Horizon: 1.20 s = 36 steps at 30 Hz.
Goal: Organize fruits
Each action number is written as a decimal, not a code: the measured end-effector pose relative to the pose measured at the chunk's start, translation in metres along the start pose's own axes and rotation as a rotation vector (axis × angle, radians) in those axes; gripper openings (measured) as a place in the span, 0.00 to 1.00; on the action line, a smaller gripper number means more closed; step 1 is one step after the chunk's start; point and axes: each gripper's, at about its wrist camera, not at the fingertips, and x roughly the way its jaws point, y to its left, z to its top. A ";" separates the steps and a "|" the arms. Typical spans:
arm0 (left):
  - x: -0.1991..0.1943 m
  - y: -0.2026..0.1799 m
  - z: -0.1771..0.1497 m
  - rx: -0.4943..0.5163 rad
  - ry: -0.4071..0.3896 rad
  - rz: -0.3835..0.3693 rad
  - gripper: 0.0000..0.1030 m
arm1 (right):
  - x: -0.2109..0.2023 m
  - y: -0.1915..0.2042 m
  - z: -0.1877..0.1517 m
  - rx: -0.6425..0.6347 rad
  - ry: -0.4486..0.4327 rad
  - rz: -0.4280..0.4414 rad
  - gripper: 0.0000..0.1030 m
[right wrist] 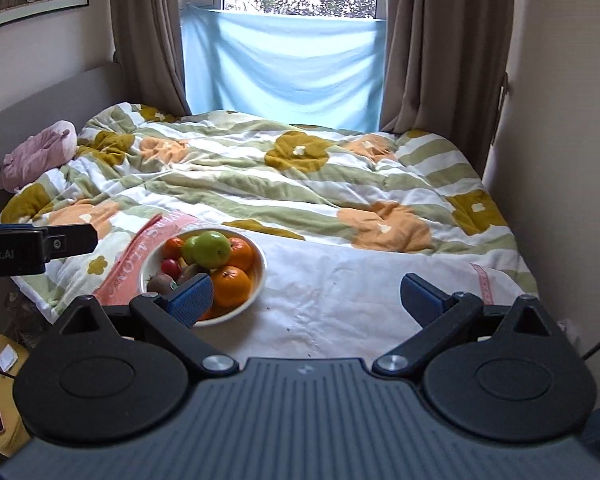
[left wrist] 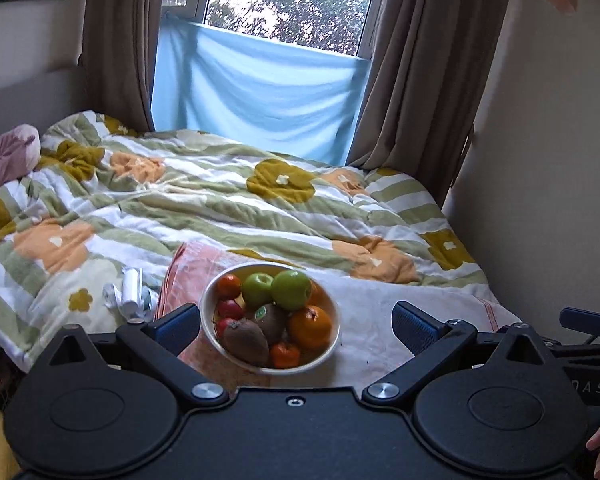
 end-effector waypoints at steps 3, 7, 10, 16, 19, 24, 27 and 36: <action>-0.005 -0.010 -0.019 0.035 0.000 0.045 1.00 | -0.005 -0.010 -0.017 0.045 0.008 0.008 1.00; -0.016 -0.020 -0.035 0.093 -0.031 0.064 1.00 | -0.012 -0.015 -0.035 0.082 0.035 0.022 1.00; -0.019 -0.022 -0.046 0.111 -0.031 0.060 1.00 | -0.016 -0.021 -0.045 0.093 0.037 0.009 1.00; -0.026 -0.013 -0.061 0.115 -0.044 0.116 1.00 | -0.014 -0.017 -0.054 0.090 0.059 0.039 1.00; -0.032 -0.002 -0.060 0.132 -0.058 0.191 1.00 | -0.011 -0.003 -0.051 0.090 0.053 0.101 1.00; -0.044 0.035 -0.050 0.055 -0.073 0.223 1.00 | -0.005 0.022 -0.038 0.059 0.033 0.139 1.00; -0.057 0.036 -0.042 0.047 -0.063 0.249 1.00 | -0.014 0.025 -0.028 0.071 0.025 0.149 1.00; -0.094 -0.021 -0.010 0.132 -0.092 0.187 1.00 | -0.075 -0.016 -0.002 0.115 -0.028 0.043 1.00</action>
